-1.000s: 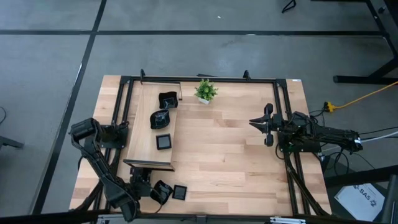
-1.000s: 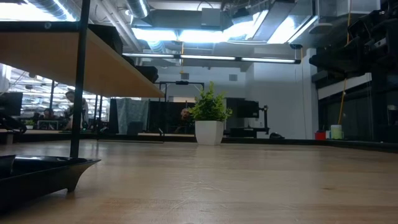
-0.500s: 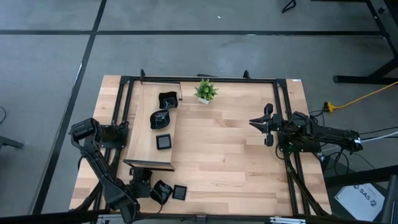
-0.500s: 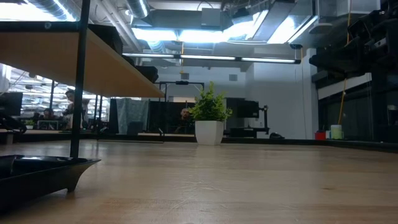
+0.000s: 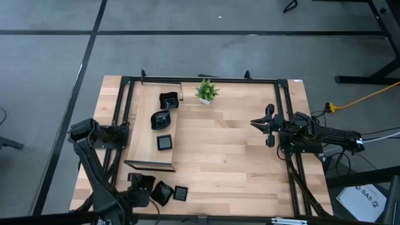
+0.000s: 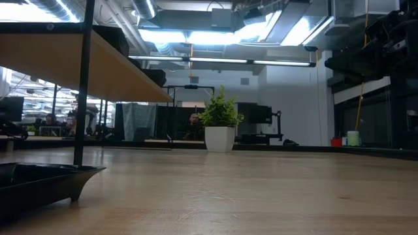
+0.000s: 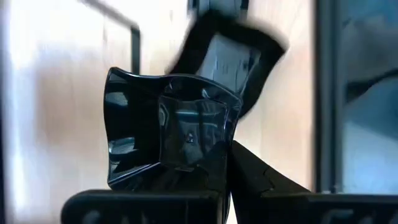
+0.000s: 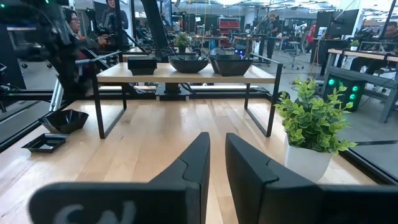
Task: Pick & Place Mini shaped plates
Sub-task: Stack the black distorted square plate on top of the black distorted square plate on the shelf
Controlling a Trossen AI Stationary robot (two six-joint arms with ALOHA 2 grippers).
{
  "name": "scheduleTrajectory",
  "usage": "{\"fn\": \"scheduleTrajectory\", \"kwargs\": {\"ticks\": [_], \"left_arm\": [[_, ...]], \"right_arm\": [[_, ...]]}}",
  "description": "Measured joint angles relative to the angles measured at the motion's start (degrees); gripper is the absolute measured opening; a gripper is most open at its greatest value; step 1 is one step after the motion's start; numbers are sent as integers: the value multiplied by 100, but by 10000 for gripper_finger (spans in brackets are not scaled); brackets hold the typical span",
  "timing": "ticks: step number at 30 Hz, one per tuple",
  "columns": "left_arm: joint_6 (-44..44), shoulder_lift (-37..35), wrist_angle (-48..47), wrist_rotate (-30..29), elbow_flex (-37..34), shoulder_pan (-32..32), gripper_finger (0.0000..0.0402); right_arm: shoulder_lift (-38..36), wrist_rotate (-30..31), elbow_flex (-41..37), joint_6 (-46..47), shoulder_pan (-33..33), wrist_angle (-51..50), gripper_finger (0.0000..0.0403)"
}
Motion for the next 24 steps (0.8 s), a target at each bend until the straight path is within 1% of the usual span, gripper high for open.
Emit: {"fn": "scheduleTrajectory", "kwargs": {"ticks": [2, 7, 13, 16, 19, 20, 23, 24], "left_arm": [[219, -61, -21, -317, 220, -4, 4], [986, -196, 36, -1346, 551, -4, 3], [1528, -444, 347, -1979, 561, 76, 3], [1848, -473, 694, -2013, 561, 201, 3], [2331, -478, 1294, -1835, 498, 413, 2], [2546, -480, 1563, -1720, 440, 509, 2], [3132, -469, 2015, -1462, 360, 750, 2], [3289, -472, 2192, -1420, 334, 839, 2]], "right_arm": [[-1, 0, 0, 0, 0, 1, 53], [0, 0, 0, 0, 2, 1, 53], [1, 0, 0, 0, 0, 0, 53], [1, 0, 0, 0, 0, 1, 53], [1, -6, 0, 144, 0, 110, 53], [1, -64, 0, 462, 0, 216, 53], [1, -429, 0, 2003, 0, 556, 53], [0, -455, 0, 2159, 1, 659, 53]]}}
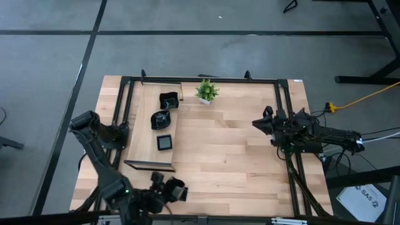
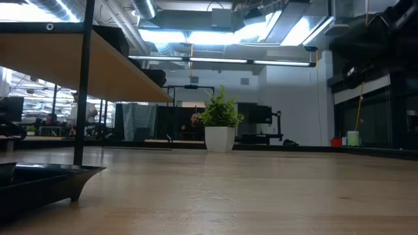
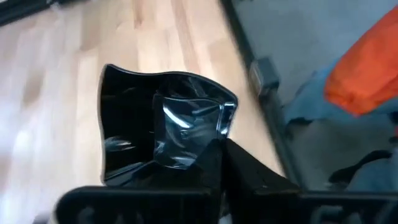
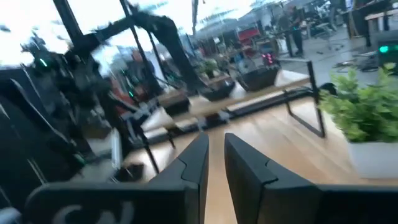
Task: Pick & Place Mini shaped plates
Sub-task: Stack the black distorted square plate on top of the black distorted square plate on the shelf
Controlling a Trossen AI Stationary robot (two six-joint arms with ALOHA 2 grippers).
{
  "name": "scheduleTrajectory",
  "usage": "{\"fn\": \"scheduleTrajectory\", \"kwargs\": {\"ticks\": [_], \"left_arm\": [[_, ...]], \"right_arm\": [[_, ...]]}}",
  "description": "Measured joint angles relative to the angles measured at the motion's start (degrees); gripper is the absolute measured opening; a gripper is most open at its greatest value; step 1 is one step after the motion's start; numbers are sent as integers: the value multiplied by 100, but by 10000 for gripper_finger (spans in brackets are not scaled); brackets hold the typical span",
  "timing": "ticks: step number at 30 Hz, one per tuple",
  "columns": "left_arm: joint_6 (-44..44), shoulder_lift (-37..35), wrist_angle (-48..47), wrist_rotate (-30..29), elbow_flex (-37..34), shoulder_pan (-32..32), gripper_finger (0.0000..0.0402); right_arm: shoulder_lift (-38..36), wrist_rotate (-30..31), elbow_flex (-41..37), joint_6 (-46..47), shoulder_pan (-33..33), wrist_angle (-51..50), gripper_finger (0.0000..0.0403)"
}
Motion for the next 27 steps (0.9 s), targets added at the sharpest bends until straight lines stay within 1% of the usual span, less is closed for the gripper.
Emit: {"fn": "scheduleTrajectory", "kwargs": {"ticks": [2, 6, 10, 12, 15, 19, 23, 26, 27], "left_arm": [[367, -1, 294, 45, -40, 152, 2], [938, -1, 795, 319, -76, 433, 2], [1171, -1, 1285, 745, -376, 820, 2], [1123, 9, 1470, 867, -571, 1083, 2], [1093, 32, 1664, 855, -877, 1448, 2], [1357, 97, 2079, 796, -994, 1774, 2], [1658, 220, 2112, 976, -1003, 1948, 2], [1683, 214, 2078, 968, -1003, 1995, 3], [1720, 208, 2060, 968, -1003, 1999, 3]], "right_arm": [[1, -76, 2, 139, 1, 108, 53], [133, -718, 2, 128, 173, 115, 53], [663, -727, 2, 16, 653, 202, 53], [1052, -684, 2, -92, 936, 461, 53], [1751, -653, 2, -327, 1391, 1010, 53], [2803, -636, 2, -661, 2012, 2013, 53], [3870, -213, 28, -1069, 2477, 2926, 53], [4508, 8, 281, -1448, 2605, 2934, 53], [4719, 174, 404, -1553, 2622, 2969, 53]]}}
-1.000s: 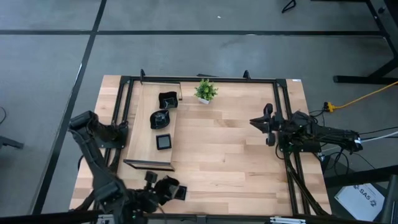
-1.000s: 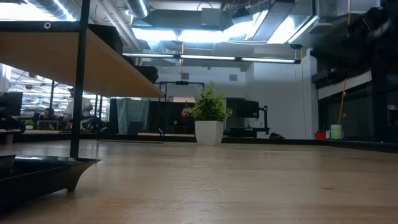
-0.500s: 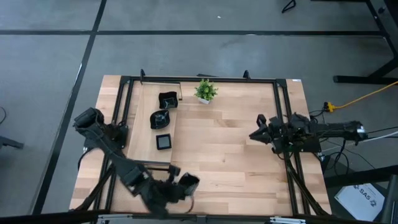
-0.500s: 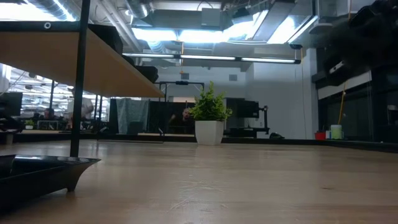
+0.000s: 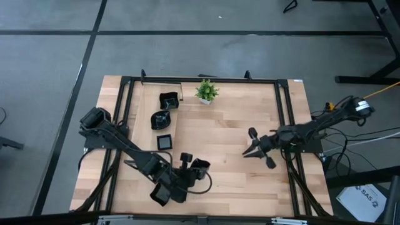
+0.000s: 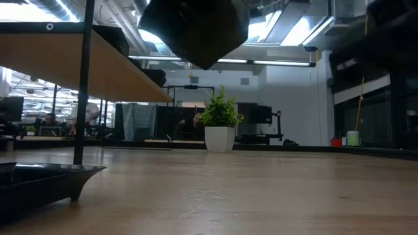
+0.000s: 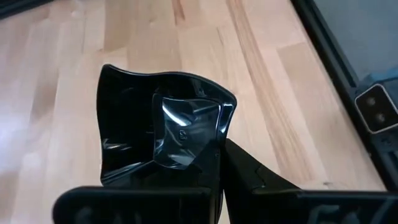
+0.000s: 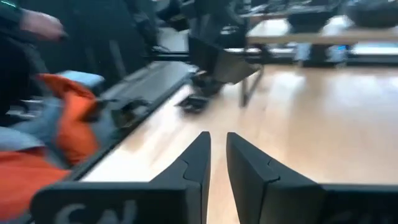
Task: Pick & Place Mini shaped plates
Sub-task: Stack the black distorted square plate on top of the black distorted square plate on the shelf
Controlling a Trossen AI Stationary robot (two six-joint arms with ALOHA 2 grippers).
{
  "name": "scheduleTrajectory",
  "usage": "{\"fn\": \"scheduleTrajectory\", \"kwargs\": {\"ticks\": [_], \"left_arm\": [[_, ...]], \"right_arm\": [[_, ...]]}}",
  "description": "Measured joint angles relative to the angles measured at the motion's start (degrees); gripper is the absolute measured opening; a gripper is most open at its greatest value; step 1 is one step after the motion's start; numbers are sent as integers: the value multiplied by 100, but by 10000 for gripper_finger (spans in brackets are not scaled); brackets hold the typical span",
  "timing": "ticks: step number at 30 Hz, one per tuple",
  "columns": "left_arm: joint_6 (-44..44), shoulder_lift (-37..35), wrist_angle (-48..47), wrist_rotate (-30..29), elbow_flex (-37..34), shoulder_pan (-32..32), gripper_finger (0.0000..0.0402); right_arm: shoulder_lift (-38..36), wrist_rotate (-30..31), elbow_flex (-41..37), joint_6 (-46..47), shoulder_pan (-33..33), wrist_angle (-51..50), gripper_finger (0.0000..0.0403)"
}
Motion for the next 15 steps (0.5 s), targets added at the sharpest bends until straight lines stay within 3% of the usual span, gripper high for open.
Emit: {"fn": "scheduleTrajectory", "kwargs": {"ticks": [2, 9, 12, 15], "left_arm": [[58, -10, -68, -36, 32, -4, 3], [198, -4, -416, -437, 114, 63, 3], [150, -4, -541, -440, 114, 199, 3], [-36, -4, -736, -409, 114, 403, 3]], "right_arm": [[419, 350, 308, -223, 18, -58, 53], [2414, 492, 2407, -1423, 249, -1528, 53], [2924, 997, 3330, -1506, 264, -2921, 53], [3217, 1196, 3870, -1505, 260, -3254, 53]]}}
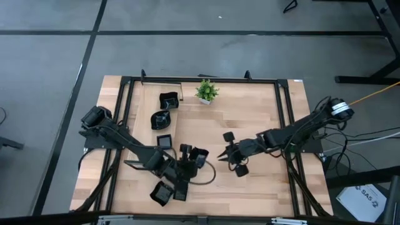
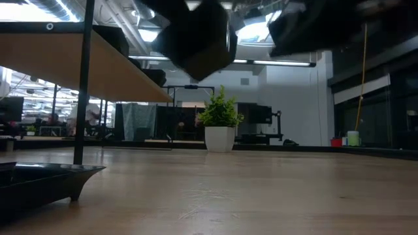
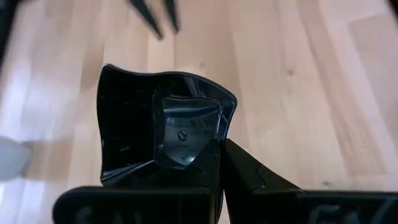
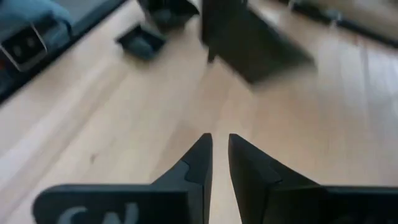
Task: Pick & Place Mini shaped plates
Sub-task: Stack the black distorted square plate on top of the black distorted square plate on the shelf
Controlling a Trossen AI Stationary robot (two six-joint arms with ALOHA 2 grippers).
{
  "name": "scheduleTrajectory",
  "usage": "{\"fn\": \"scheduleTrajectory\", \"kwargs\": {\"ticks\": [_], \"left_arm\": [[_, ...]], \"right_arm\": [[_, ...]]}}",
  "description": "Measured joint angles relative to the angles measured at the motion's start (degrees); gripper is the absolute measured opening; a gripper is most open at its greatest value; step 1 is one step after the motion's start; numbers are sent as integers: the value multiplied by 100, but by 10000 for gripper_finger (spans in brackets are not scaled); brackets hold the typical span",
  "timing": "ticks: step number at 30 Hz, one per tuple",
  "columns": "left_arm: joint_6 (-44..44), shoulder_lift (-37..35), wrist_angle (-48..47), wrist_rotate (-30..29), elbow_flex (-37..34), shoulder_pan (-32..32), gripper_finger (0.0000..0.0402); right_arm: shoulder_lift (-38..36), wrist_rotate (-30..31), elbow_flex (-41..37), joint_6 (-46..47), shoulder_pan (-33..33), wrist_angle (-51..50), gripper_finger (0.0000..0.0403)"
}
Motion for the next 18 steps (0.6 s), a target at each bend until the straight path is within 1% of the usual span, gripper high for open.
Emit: {"fn": "scheduleTrajectory", "kwargs": {"ticks": [4, 6, 9, 11, 15, 18], "left_arm": [[-300, 2, -70, 289, 0, 332, 3], [-359, 2, -69, 283, 0, 460, 3], [-316, 2, -49, 254, 0, 562, 3], [-274, 2, -50, 279, 0, 601, 3], [-226, 2, -20, 277, 0, 641, 3], [-260, 3, -17, 355, 0, 655, 3]], "right_arm": [[141, 19, 377, 12, 4, 59, 53], [161, 245, 443, 146, 4, 81, 53], [174, 761, 437, 314, 3, 142, 47], [212, 882, 437, 395, -36, 248, 36], [440, 847, 437, 471, -122, 476, 7], [698, 728, 437, 456, -187, 740, 8]]}}
